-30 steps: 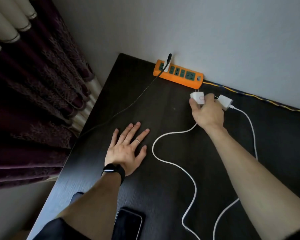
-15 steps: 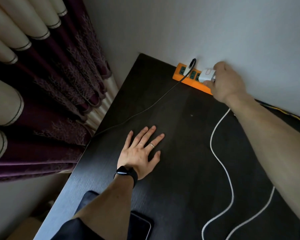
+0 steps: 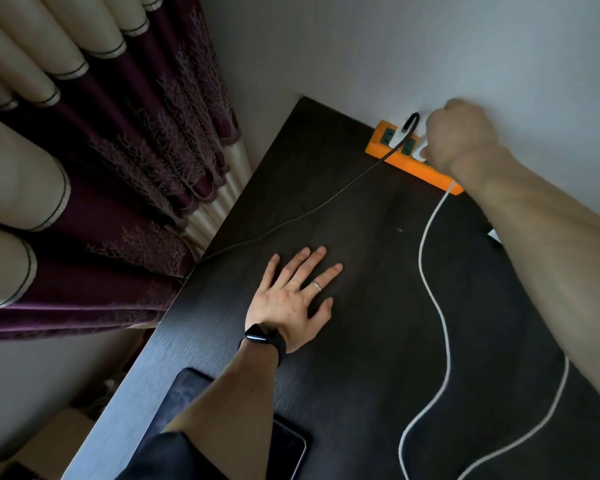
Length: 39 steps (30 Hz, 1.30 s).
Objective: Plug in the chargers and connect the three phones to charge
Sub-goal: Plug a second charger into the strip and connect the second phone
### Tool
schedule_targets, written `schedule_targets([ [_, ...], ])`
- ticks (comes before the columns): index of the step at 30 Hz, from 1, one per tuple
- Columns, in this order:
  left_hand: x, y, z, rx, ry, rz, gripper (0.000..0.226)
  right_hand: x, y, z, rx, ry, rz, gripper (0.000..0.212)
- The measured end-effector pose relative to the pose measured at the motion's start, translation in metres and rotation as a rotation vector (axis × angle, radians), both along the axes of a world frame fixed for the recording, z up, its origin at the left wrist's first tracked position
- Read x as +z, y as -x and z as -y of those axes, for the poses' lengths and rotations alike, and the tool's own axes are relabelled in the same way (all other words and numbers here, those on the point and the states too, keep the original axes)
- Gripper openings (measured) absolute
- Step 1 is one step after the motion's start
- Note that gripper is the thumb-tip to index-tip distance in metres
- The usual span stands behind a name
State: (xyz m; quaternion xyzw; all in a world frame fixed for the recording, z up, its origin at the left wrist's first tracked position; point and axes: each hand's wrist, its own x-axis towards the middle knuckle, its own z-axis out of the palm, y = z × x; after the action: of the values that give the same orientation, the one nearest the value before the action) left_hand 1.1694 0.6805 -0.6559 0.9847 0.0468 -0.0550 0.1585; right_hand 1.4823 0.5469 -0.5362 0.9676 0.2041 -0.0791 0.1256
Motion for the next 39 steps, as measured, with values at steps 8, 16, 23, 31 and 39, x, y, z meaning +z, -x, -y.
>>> schedule_targets([
  [8, -0.003, 0.001, -0.001, -0.006, -0.006, -0.002, 0.059, -0.012, 0.003, -0.009, -0.009, 0.017, 0.060, 0.037],
  [16, -0.005, -0.001, -0.002, -0.010, -0.013, -0.001, 0.060, -0.014, 0.082, 0.014, -0.380, -0.748, 0.070, 0.070],
  [23, -0.005, -0.004, -0.009, 0.000, -0.044, 0.015, 0.060, -0.027, 0.330, 0.062, -0.667, -1.176, 0.046, 0.045],
  [31, 0.015, 0.028, 0.017, 0.007, 0.012, -0.102, 0.059, -0.043, 0.584, 0.133, -0.955, -1.075, -0.056, 0.031],
  [39, 0.062, 0.226, 0.054, 0.332, 0.139, -0.279, 0.104, -0.056, 0.703, 0.147, -1.278, -0.853, -0.210, 0.034],
])
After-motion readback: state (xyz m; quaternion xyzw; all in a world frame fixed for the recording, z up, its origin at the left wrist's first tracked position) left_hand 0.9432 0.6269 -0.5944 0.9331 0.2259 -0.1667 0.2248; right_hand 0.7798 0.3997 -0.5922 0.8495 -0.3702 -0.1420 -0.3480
